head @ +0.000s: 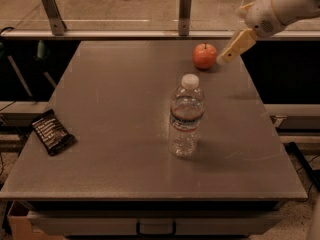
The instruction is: Pick apple
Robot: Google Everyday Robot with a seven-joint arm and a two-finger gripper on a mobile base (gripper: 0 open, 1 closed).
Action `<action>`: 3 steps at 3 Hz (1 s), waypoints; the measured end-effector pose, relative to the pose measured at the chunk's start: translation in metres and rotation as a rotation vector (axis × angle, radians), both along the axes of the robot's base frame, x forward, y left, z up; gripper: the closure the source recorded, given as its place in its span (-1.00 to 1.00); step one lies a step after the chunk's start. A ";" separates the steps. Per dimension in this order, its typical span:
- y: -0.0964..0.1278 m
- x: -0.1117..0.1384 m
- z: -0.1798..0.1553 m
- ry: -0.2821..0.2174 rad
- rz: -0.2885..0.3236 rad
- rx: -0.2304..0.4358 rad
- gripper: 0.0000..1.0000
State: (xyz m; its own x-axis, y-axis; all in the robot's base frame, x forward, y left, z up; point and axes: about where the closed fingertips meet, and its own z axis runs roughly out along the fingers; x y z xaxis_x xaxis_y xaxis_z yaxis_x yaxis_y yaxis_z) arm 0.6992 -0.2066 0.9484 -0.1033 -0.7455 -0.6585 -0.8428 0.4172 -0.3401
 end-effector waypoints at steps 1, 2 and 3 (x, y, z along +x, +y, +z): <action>0.014 0.039 -0.035 0.078 -0.050 0.113 -1.00; 0.024 0.063 -0.069 0.159 -0.082 0.215 -0.96; 0.031 0.070 -0.086 0.186 -0.073 0.273 -0.52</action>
Offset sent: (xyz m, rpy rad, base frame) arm 0.0906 0.0240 -0.0849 0.2894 0.2207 -0.1220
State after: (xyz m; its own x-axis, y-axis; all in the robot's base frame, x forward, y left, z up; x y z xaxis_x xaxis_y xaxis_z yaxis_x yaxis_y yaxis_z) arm 0.7695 -0.1757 0.8628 -0.2872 -0.5303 -0.7977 -0.8444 0.5333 -0.0505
